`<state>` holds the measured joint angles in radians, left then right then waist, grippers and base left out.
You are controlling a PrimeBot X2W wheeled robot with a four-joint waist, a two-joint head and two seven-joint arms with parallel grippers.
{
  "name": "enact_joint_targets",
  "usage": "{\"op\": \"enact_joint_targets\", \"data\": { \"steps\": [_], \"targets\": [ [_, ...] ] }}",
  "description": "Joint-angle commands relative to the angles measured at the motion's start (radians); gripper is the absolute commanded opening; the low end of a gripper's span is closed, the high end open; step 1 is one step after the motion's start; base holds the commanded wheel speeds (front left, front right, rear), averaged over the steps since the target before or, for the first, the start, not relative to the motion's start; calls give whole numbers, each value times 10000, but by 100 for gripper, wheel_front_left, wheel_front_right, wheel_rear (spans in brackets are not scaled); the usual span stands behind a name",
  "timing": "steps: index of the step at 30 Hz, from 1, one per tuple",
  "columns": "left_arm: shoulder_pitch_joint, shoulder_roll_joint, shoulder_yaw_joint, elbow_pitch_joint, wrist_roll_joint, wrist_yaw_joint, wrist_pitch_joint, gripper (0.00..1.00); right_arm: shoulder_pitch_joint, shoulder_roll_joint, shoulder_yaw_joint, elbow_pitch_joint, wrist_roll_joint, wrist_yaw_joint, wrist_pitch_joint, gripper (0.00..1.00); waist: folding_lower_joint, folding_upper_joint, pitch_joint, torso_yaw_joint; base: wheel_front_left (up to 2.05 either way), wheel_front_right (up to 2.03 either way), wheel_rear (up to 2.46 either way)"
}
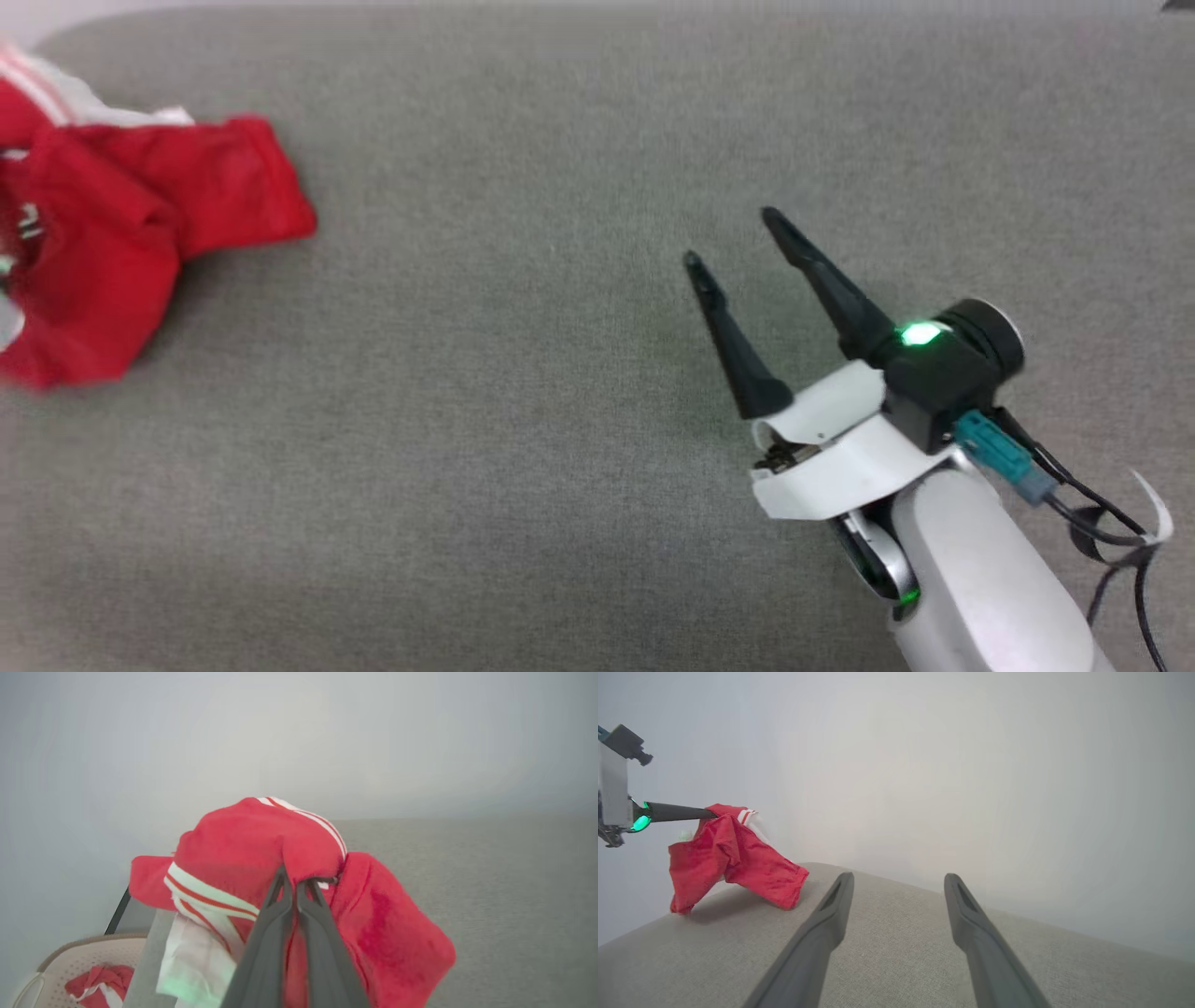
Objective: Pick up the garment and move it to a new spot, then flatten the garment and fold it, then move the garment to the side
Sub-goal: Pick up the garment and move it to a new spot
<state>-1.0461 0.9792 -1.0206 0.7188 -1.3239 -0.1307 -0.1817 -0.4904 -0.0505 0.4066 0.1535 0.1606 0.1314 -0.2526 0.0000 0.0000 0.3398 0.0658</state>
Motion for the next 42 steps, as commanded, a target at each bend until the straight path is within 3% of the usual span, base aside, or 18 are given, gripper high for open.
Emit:
{"op": "enact_joint_targets", "data": {
  "steps": [1,11,20,28,34,42],
  "targets": [
    [-203,117,-167,-362,158,0,-166,0,226,2,-175,10,95,-12,-64,100,0,0,-647,78,0,0,0],
    [-1306,647,-1692,-4177,641,1,-64,0,1211,5,-1760,-775,481,-12,-135,100,0,0,-719,-795,0,0,0],
    [-2281,-8,-2336,-6286,589,1,695,0,1695,14,-2563,-2000,1182,-12,-120,100,0,0,230,-2463,0,0,0],
    [-1886,-1273,-2574,-6075,580,0,1673,0,1965,19,-2777,-2660,2024,-12,-120,100,0,0,957,-4079,0,0,0],
    [-1488,-1326,-2590,-5422,1152,0,2557,0,2181,19,-2797,-3037,2654,-12,-120,100,0,0,1494,-5047,0,0,0],
    [-1006,-894,-2638,-4135,2650,12,4012,0,2407,19,-2520,-3366,3168,-12,-121,100,0,0,1942,-5722,0,0,0]
  ]
}}
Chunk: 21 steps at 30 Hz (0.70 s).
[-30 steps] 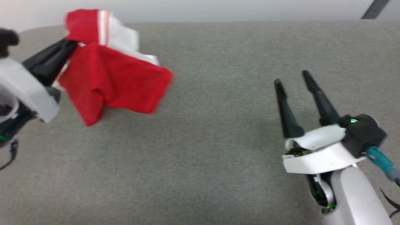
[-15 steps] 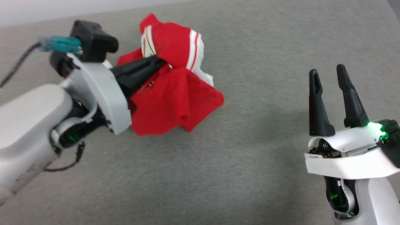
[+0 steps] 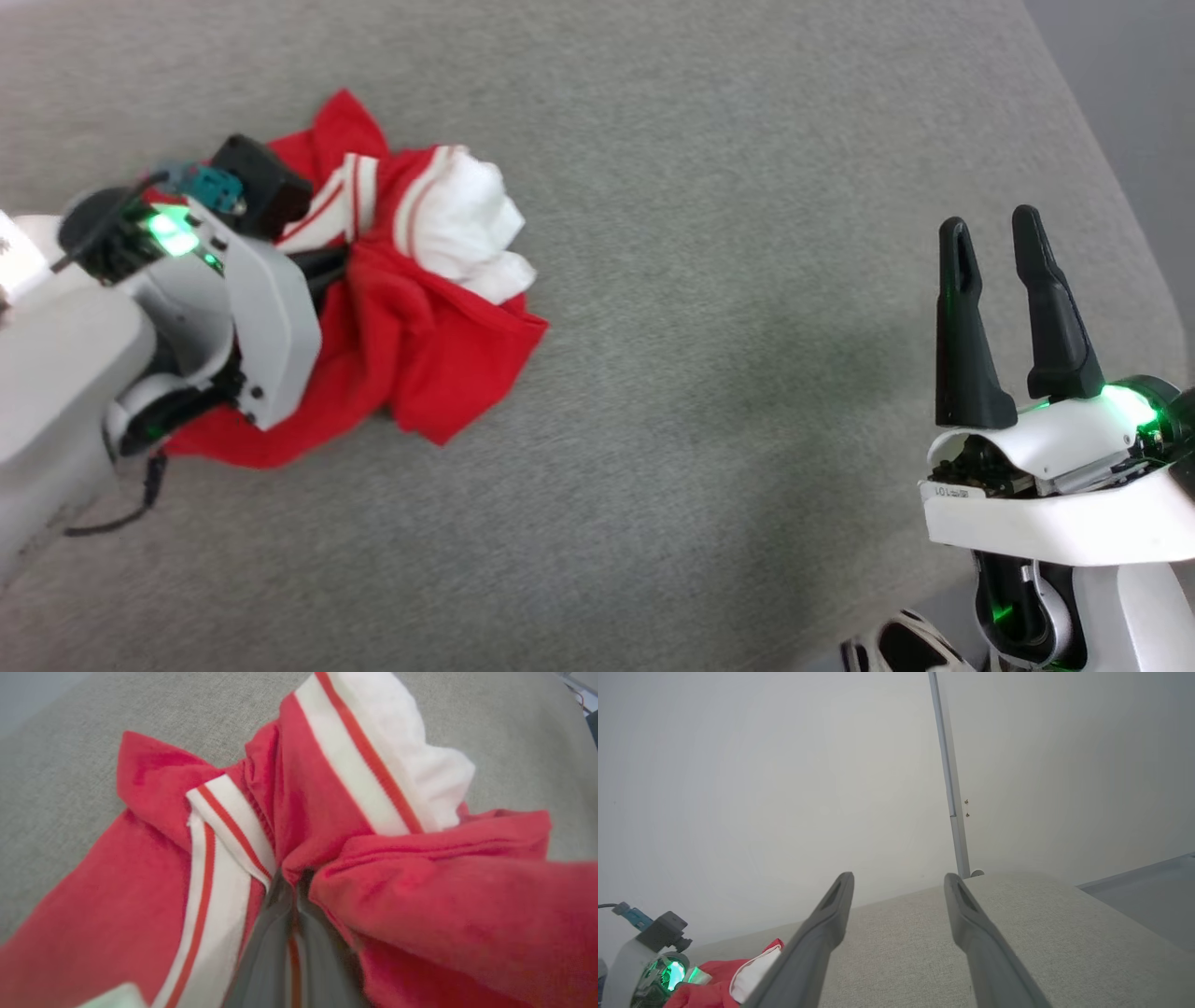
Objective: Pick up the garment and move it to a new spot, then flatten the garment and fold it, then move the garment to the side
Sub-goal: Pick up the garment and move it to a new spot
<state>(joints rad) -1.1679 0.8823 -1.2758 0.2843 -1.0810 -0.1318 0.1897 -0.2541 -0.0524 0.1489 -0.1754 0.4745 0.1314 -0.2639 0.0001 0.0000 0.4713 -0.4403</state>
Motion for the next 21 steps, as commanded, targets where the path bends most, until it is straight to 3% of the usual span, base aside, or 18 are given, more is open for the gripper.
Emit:
{"op": "enact_joint_targets", "data": {
  "steps": [1,6,8,9,10,21],
  "targets": [
    [320,137,-128,345,469,36,476,0,70,38,56,-96,67,-12,-8,100,-1,0,647,-696,0,0,0],
    [831,211,-285,687,915,93,1235,0,94,36,30,-172,-3,-12,-8,100,-1,0,660,-735,0,0,0],
    [900,145,-319,705,903,93,1273,36,41,36,25,-153,-145,-12,-8,100,-1,0,617,-621,0,0,0],
    [827,99,-333,730,879,93,1144,48,-1,36,24,-145,-204,-12,-8,100,-1,0,593,-535,0,0,0],
    [700,37,-329,795,759,94,936,100,-48,35,14,-121,-288,-12,-8,100,-1,0,556,-416,0,0,0],
    [-378,-573,-68,716,144,41,-1564,100,-425,20,-19,793,-1510,-12,-8,100,-1,0,-676,1607,0,0,0]
  ]
}}
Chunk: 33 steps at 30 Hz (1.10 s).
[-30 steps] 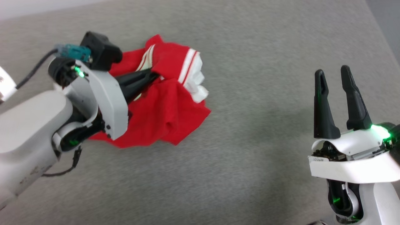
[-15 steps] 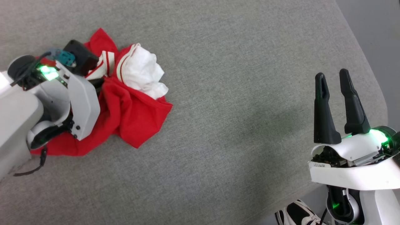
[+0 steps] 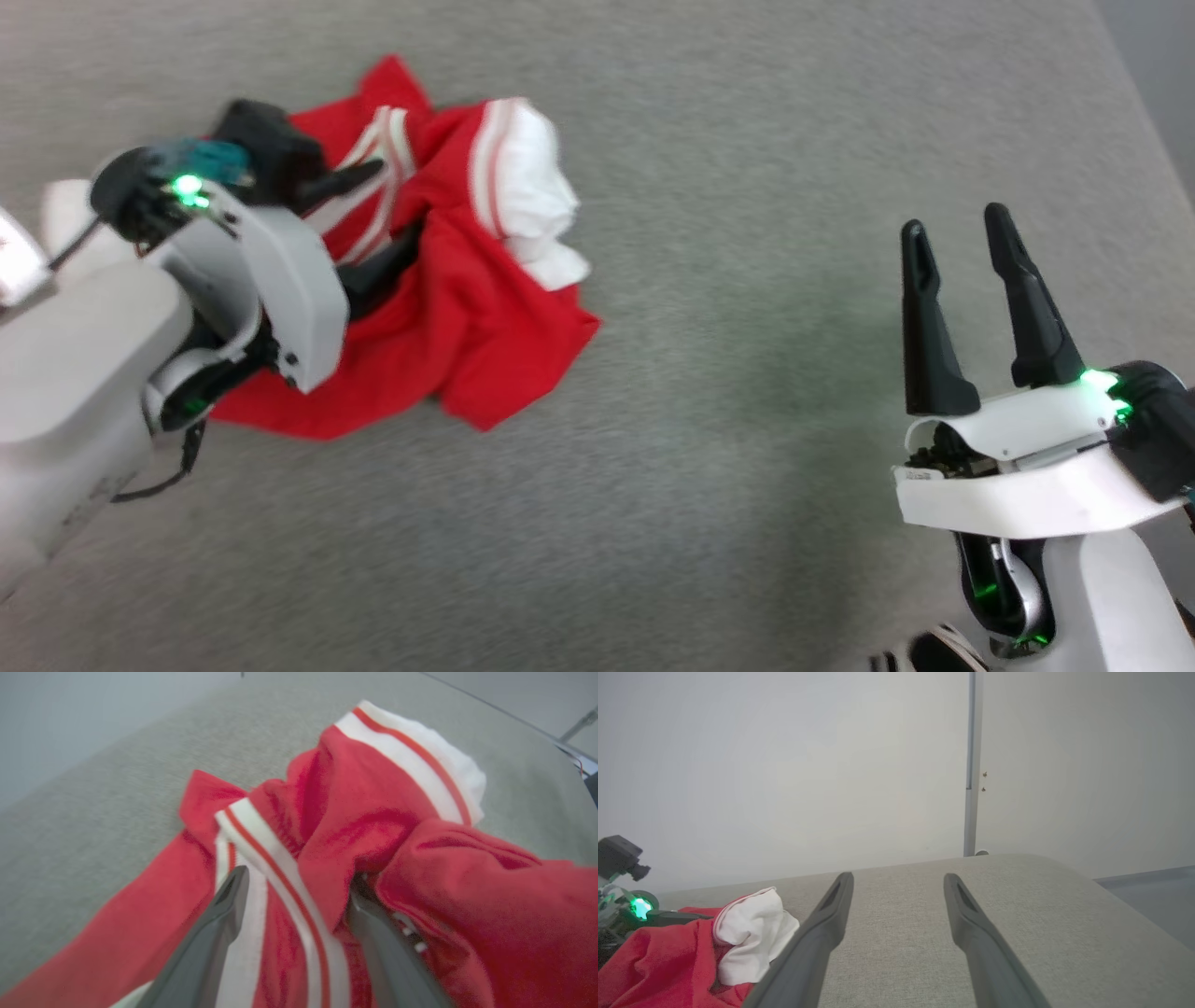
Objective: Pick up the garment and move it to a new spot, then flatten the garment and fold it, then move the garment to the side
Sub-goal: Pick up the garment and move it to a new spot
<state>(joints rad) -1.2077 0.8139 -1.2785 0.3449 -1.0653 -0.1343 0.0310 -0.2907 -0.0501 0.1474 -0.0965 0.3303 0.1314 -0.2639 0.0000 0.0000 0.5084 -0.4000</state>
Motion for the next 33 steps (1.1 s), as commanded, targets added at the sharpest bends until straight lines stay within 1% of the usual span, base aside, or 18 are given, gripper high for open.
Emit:
{"op": "enact_joint_targets", "data": {
  "steps": [1,3,7,10,12,14,17,21,24,28,30,32,33],
  "targets": [
    [-49,67,-23,95,-202,55,-347,100,-97,-7,-27,142,-211,-12,-8,100,0,0,-1198,1426,0,0,0],
    [-40,-55,-5,21,-591,46,-1033,100,-153,-8,-72,437,-413,-12,-8,100,0,0,-1474,1843,0,0,0],
    [427,-90,-9,-188,-1358,46,-2250,100,-205,-11,-270,1006,-869,-12,-8,100,0,0,-2000,2604,0,0,0],
    [981,-112,101,-257,-1824,46,-2792,100,-119,-10,-446,1390,-1157,-12,-8,100,0,0,-2350,3107,0,0,0],
    [1491,-170,371,-171,-2064,46,-2924,100,-7,-8,-631,1627,-1378,-12,-8,100,0,0,-2551,3432,0,0,0],
    [2151,-284,1208,-154,-2152,46,-2962,100,72,-11,-777,1858,-1541,-12,-8,100,0,0,-2699,3717,0,0,0],
    [3698,-642,2799,-35,-1850,46,-2942,100,294,-8,-1063,2120,-1823,-12,-8,100,0,0,-2909,4128,0,0,0],
    [5719,-1244,5041,49,-1140,46,-2946,100,634,-8,-1479,2337,-2077,-12,-10,100,0,0,-3146,4607,0,0,0],
    [7089,-1637,6381,-21,-489,46,-2947,100,876,-2,-1858,2388,-2214,-12,-8,100,0,0,-3259,4888,0,0,0],
    [8330,-1986,7940,-476,343,46,-2950,100,1207,-3,-2275,2330,-2402,-12,-3,100,0,0,-3365,5179,0,0,0],
    [8860,-2042,8523,-682,1135,46,-2948,100,1370,-3,-2460,2258,-2459,-12,44,100,0,0,-3432,5279,0,0,0],
    [9312,-2262,9202,-954,1652,44,-2949,100,1537,-3,-2641,2154,-2470,-12,94,100,0,0,-3500,5326,0,0,0],
    [9507,-2246,9530,-1051,2043,46,-2949,100,1597,-7,-2703,2098,-2454,-12,132,100,0,0,-3524,5325,0,0,0]
  ]
}}
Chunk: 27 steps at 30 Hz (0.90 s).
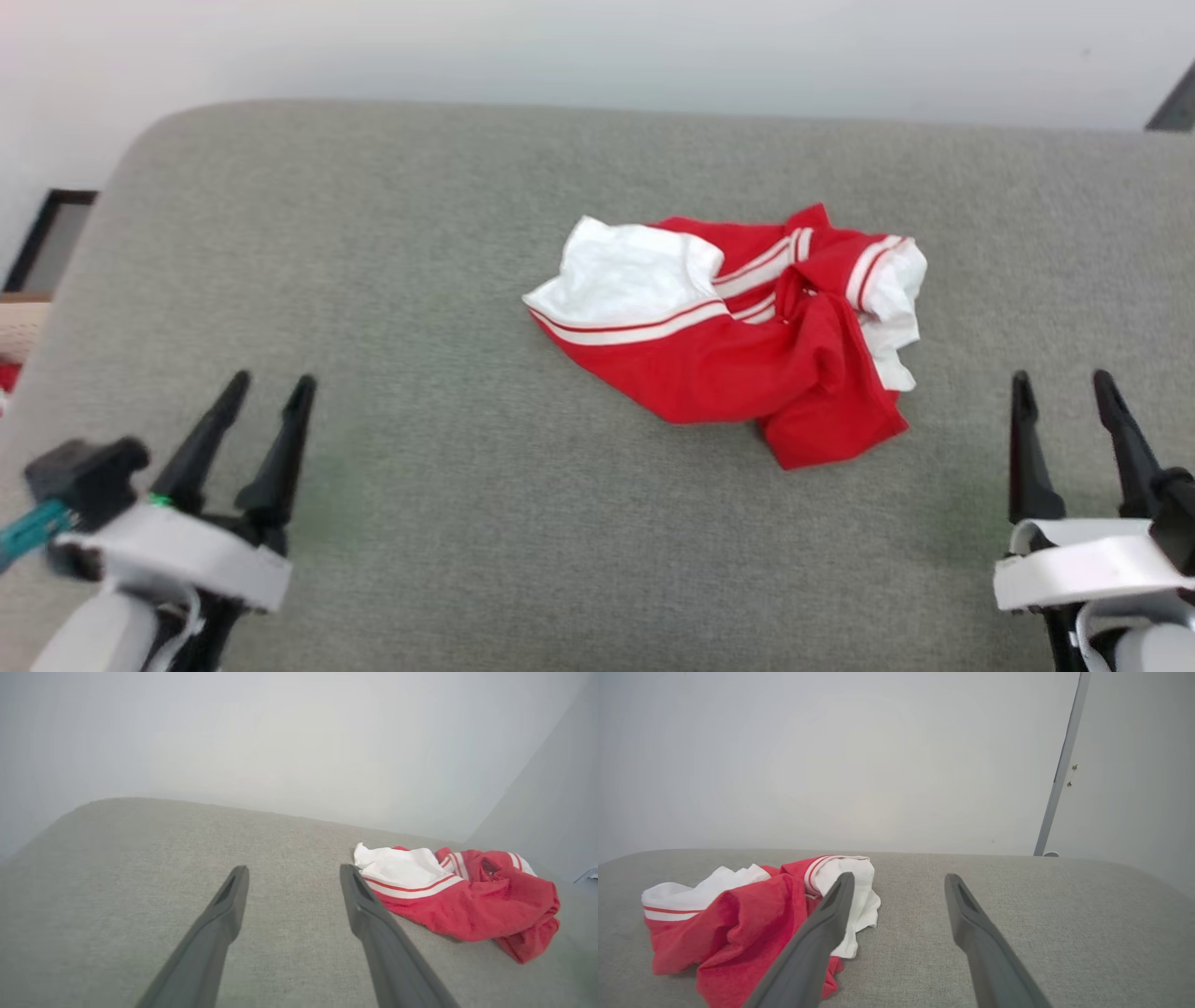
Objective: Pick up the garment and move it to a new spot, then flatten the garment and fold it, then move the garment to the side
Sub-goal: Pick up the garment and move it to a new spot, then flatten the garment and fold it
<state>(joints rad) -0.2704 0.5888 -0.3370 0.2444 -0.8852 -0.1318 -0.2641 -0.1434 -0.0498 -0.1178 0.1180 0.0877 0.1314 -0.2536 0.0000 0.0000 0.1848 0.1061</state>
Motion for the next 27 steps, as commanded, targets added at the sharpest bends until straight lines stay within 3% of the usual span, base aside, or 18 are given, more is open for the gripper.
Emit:
{"op": "enact_joint_targets", "data": {
  "steps": [1,8,13,20,27],
  "targets": [
    [345,-43,427,-163,562,21,2,100,185,-4,-111,-93,-30,-12,39,100,0,0,-319,260,0,0,0],
    [1798,-650,2320,-911,2392,21,2,100,588,-6,-298,-374,152,-12,111,100,0,0,-507,32,0,0,0],
    [2550,-1153,3202,-1207,3125,21,1,100,736,0,-352,-472,272,-12,69,100,0,0,-646,-168,0,0,0],
    [2935,-1674,3652,-1406,3606,19,1,100,929,-4,-218,-380,508,-12,-7,100,0,0,-832,-289,0,0,0],
    [2976,-1720,3454,-1436,3357,19,1,100,766,-4,-112,-245,591,-12,-64,100,0,0,-875,-310,0,0,0]
  ]
}}
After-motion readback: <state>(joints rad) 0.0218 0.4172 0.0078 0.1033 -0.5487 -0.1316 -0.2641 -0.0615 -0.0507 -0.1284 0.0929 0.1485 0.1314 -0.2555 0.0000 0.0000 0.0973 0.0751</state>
